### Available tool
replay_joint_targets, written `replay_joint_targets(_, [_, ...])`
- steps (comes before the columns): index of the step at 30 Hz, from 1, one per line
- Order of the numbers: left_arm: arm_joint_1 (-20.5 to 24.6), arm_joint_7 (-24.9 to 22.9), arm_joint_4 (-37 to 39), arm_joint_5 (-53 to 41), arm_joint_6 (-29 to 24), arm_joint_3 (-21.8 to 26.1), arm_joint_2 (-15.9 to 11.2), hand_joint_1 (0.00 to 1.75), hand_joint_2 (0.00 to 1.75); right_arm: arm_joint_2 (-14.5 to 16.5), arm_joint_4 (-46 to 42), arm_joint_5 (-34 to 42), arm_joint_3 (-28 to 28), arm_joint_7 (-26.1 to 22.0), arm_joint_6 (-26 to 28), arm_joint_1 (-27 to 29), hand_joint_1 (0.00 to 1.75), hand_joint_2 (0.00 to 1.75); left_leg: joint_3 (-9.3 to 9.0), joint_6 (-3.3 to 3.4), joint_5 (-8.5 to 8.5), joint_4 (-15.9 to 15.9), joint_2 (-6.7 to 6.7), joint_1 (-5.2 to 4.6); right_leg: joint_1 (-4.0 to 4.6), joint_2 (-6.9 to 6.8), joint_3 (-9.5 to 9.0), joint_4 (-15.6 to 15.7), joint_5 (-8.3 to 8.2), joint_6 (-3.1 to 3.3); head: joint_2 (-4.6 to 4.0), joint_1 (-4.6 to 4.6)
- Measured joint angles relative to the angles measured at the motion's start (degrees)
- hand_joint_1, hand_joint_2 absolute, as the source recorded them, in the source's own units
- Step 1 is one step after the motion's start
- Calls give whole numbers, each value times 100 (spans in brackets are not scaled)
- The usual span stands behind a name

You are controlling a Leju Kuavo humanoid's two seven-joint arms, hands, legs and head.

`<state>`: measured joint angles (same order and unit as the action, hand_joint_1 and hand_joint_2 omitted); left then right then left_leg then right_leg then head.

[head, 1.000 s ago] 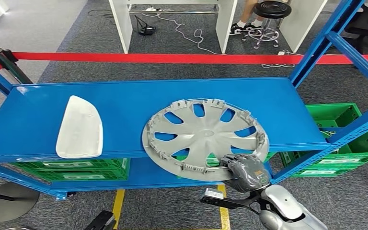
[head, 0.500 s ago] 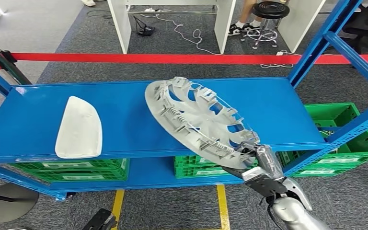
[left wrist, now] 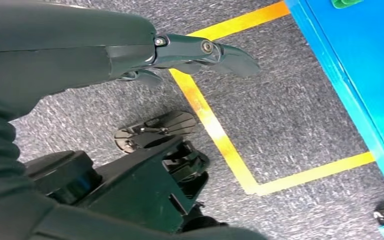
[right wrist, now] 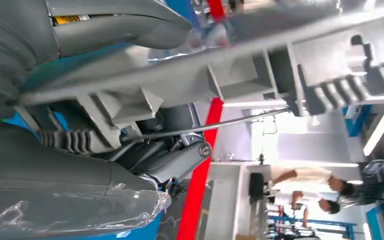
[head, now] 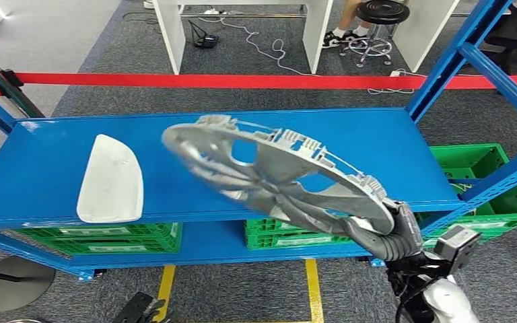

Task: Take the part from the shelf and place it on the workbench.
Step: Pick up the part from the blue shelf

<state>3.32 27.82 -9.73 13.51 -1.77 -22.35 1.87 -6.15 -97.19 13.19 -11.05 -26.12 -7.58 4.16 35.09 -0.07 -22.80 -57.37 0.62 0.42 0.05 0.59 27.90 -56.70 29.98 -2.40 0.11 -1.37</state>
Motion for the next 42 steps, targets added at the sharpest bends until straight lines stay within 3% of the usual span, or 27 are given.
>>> replay_joint_targets(12, [-2, -45, 0, 346, 269, 130, -2, 0, 175, 354, -696, 670, 432, -280, -686, 66, 175, 175, 1, 18, -25, -4, 4, -30, -30, -5, -1, 5, 15, -8, 0, 1])
replay_joint_targets(19, [-22, -207, 0, 445, 267, 285, -8, 0, 175, 443, -1025, 580, 538, -321, -797, 95, 175, 175, -15, 126, -27, 24, -6, -79, -98, -1, -46, -14, 52, -111, 0, 2])
replay_joint_targets(21, [-24, -235, 0, 451, 264, 305, -10, 0, 175, 446, -1096, 526, 554, -357, -829, 103, 175, 175, -39, 164, 3, 80, -22, -43, -92, -9, 107, -352, 278, -136, 0, -19])
replay_joint_targets(23, [-35, -243, 0, 452, 258, 310, -12, 0, 175, 446, -1145, 479, 568, -395, -848, 117, 175, 175, -45, 175, 11, 90, -28, -27, -96, -16, 501, -1139, 632, -159, 0, -39])
replay_joint_targets(24, [-43, -243, 0, 454, 255, 311, -11, 0, 175, 446, -1159, 461, 578, -409, -850, 131, 175, 175, -44, 174, 11, 89, -29, -24, -104, -16, 701, -1513, 736, -177, 0, -41])
replay_joint_targets(25, [-51, -241, 0, 460, 251, 313, -9, 0, 175, 446, -1173, 446, 589, -419, -853, 151, 175, 175, -44, 171, 11, 87, -29, -18, -115, -17, 837, -1729, 734, -196, 0, -39])
replay_joint_targets(26, [-58, -237, 0, 472, 246, 318, -7, 0, 175, 446, -1192, 426, 600, -427, -855, 170, 175, 175, -43, 162, 10, 82, -28, -4, -129, -18, 868, -1709, 605, -220, 0, -40])
replay_joint_targets(27, [-65, -227, 0, 488, 238, 326, -4, 0, 175, 445, -1215, 404, 608, -433, -856, 185, 175, 175, -44, 141, 8, 72, -24, 18, -150, -19, 787, -1460, 380, -251, 0, -40])
replay_joint_targets(29, [-81, -182, 0, 529, 214, 360, -7, 0, 175, 443, -1276, 357, 615, -436, -857, 192, 175, 175, -30, 55, -1, 31, -11, 58, -186, -13, 453, -683, -34, -325, 0, -53])
replay_joint_targets(30, [-90, -155, 0, 550, 199, 384, -9, 0, 175, 442, -1307, 341, 615, -436, -854, 193, 175, 175, -16, 3, 4, 8, -3, 63, -192, -1, 324, -416, -134, -323, 0, -61])
replay_joint_targets(31, [-102, -126, 0, 574, 186, 410, -13, 0, 175, 439, -1334, 328, 618, -437, -847, 196, 175, 175, -1, -47, 21, -10, 6, 59, -189, 14, 265, -286, -156, -302, 0, -67])
replay_joint_targets(34, [-151, -79, 1, 632, 156, 459, -15, 0, 175, 425, -1382, 322, 661, -449, -804, 224, 175, 175, 49, -151, 76, -24, 14, 60, -168, 31, 343, -306, -191, -135, 0, -64])
replay_joint_targets(36, [-167, -96, 2, 639, 151, 477, -8, 0, 175, 419, -1401, 355, 709, -472, -774, 239, 175, 175, 169, -191, -172, -256, -1, 65, -168, 18, 434, -307, -264, 0, 0, -53])
replay_joint_targets(39, [-167, -233, 2, 609, 157, 483, 10, 0, 175, 415, -1432, 369, 782, -516, -744, 286, 175, 175, 527, -211, -877, -1327, -11, 59, -135, -11, 604, -302, -387, 136, 0, -36])
replay_joint_targets(40, [-167, -288, 2, 577, 160, 482, 13, 0, 175, 412, -1435, 356, 810, -527, -741, 308, 175, 175, 579, -204, -976, -1597, -12, 56, -119, -18, 663, -303, -429, 153, 0, -34])
replay_joint_targets(41, [-168, -331, 2, 536, 161, 481, 16, 0, 175, 406, -1434, 342, 840, -534, -740, 327, 175, 175, 538, -188, -955, -1672, -12, 53, -103, -22, 719, -304, -471, 159, 0, -34])
replay_joint_targets(42, [-166, -360, 2, 495, 162, 480, 17, 0, 175, 398, -1434, 329, 869, -539, -743, 338, 175, 175, 396, -163, -840, -1539, -12, 48, -90, -21, 771, -305, -514, 156, 0, -34])
